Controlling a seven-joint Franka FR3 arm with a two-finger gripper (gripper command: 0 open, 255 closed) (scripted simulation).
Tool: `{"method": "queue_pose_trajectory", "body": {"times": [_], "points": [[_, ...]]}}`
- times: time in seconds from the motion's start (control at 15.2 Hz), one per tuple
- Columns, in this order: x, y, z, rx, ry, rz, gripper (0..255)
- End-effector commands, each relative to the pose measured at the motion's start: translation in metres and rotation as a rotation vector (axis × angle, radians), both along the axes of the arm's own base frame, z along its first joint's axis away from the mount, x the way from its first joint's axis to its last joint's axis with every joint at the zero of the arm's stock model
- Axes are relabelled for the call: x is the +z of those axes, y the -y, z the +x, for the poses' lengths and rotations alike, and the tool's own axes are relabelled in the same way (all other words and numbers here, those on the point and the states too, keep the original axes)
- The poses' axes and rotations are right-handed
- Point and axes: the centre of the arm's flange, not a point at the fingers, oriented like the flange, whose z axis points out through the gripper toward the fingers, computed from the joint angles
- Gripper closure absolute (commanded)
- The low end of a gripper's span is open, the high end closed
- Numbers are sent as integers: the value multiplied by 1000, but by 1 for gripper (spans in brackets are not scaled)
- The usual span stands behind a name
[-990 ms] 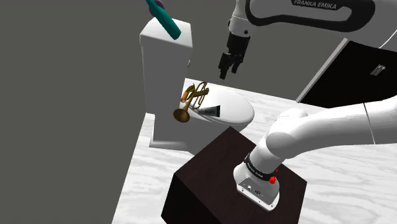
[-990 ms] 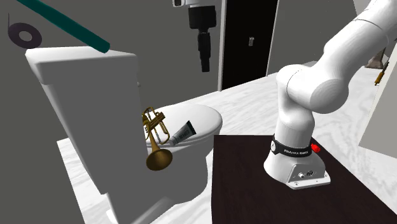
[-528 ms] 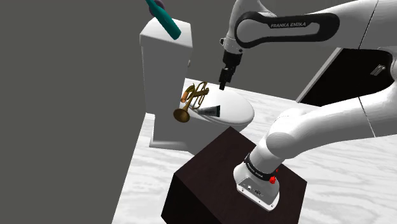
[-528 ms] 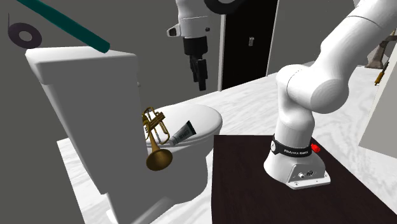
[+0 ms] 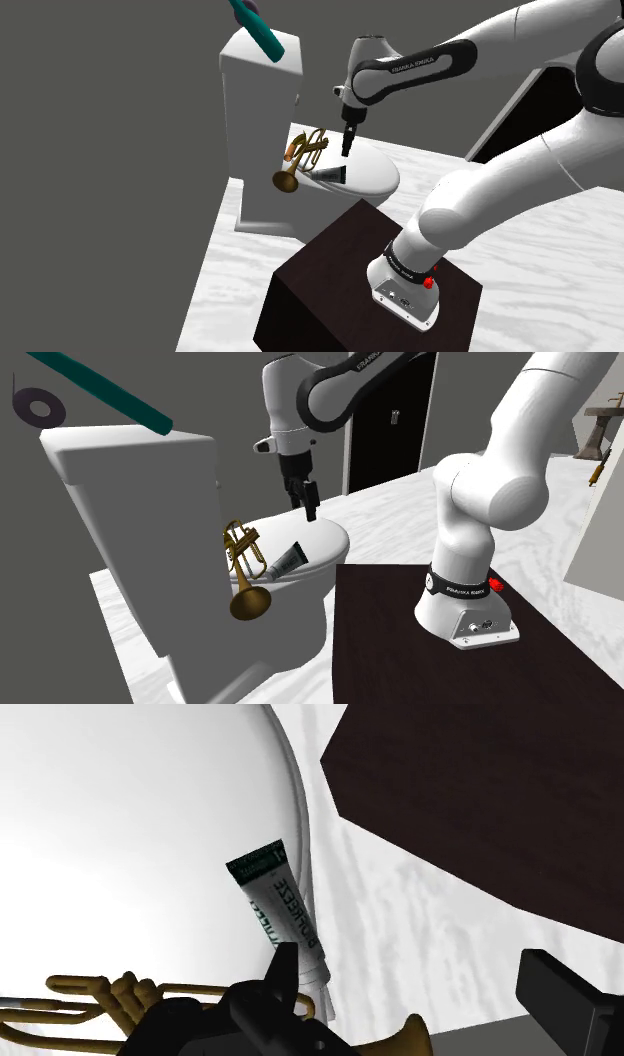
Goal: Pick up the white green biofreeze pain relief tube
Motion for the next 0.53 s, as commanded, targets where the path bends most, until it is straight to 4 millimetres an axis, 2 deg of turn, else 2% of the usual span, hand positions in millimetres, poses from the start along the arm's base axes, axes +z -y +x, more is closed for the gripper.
{"method": "queue_pose_trajectory", "body": {"times": [0.0,0.46], "points": [[-24,11,10,64,-11,2,0],[-103,45,44,275,-54,12,0]]}}
